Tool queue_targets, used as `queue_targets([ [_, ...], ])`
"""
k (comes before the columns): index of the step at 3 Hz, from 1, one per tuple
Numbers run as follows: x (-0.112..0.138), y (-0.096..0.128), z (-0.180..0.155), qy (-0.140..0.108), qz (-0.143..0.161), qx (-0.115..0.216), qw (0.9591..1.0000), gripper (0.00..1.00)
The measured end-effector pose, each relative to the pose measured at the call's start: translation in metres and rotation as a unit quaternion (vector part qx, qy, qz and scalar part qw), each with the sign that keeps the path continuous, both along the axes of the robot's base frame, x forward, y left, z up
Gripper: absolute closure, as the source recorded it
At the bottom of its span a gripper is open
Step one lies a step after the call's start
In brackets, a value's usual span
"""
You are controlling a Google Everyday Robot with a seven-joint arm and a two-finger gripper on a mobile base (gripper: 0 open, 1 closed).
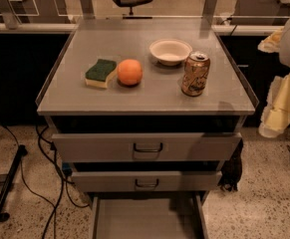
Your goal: Place orange can into bottom drawer
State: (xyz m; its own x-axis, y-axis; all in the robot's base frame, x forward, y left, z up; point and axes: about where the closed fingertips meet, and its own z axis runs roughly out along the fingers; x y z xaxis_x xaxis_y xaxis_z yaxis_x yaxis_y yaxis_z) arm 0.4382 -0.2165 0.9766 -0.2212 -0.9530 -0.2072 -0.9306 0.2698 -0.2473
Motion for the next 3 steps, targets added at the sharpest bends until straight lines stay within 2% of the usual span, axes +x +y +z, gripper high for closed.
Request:
queue_targets([
  [2,0.014,0.002,-0.001,0.002,-0.008,0.021,0.9997,0.00],
  [3,0.033,0.006,-0.004,0.005,-0.012,0.041,0.9991,0.00],
])
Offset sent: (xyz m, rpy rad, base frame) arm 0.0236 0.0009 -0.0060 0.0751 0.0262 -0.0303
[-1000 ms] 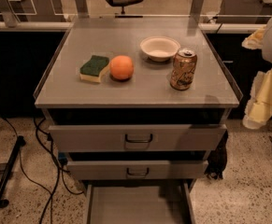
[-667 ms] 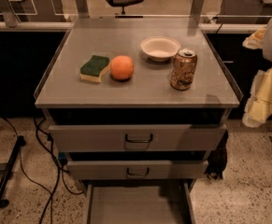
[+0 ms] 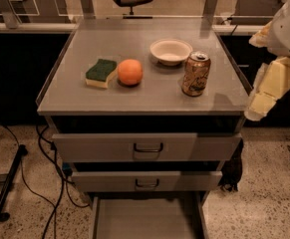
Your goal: Place orange can into bottom drawer
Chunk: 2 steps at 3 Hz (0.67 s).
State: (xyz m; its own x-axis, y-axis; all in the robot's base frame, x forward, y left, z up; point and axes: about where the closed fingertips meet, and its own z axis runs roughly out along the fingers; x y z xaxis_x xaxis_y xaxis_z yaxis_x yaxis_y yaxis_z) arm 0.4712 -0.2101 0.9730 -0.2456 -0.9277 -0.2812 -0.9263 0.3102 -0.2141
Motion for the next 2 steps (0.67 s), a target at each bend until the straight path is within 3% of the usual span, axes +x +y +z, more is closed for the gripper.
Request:
queue_targets([
  [2,0.049,0.007,-0.017,-0.020,-0.032,0.050,0.9980,0.00],
])
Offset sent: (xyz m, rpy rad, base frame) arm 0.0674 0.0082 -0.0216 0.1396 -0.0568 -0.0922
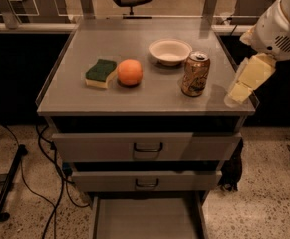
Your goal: Place orange can into bottom drawer
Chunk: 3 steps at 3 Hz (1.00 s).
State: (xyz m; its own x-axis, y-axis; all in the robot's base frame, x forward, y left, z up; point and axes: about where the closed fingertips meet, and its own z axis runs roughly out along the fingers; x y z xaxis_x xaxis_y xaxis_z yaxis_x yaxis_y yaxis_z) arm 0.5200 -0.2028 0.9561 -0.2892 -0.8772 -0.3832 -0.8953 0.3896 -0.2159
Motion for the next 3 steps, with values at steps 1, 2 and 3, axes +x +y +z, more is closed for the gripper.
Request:
queue_targets([
  [1,0.019,0.002,-0.006,-0.019,-0.013,0.015,0.9996,0.00],
  [2,0.044,-0.002,-0.024,-0.042,-0.042,0.019,0.9981,0.00],
  [3,0.060,-0.004,-0.039,-0.045,-0.058,0.018,0.9971,0.00],
])
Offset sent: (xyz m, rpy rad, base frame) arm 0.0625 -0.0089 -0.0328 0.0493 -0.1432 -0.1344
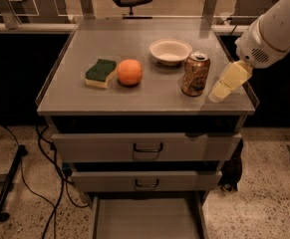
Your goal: Place orange can into bottom drawer
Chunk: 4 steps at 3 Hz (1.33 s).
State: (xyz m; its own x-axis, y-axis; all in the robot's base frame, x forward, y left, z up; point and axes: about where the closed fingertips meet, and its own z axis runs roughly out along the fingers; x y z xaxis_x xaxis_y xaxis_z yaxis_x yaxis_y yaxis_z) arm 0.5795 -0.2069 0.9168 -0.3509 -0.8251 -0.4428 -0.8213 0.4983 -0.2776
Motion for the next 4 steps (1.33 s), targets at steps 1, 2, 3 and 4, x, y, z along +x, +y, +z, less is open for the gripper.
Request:
queue_targets([
  [1,0.021,0.010,-0.017,0.014,-0.006,0.007,0.9999,0.00],
  [2,0.032,0.021,-0.024,0.023,-0.003,0.011,0.9997,0.00],
  [3,0.039,0.036,-0.026,0.030,0.007,0.020,0.9993,0.00],
  [4,0.046,0.046,-0.029,0.036,0.015,0.028,0.9989,0.00],
])
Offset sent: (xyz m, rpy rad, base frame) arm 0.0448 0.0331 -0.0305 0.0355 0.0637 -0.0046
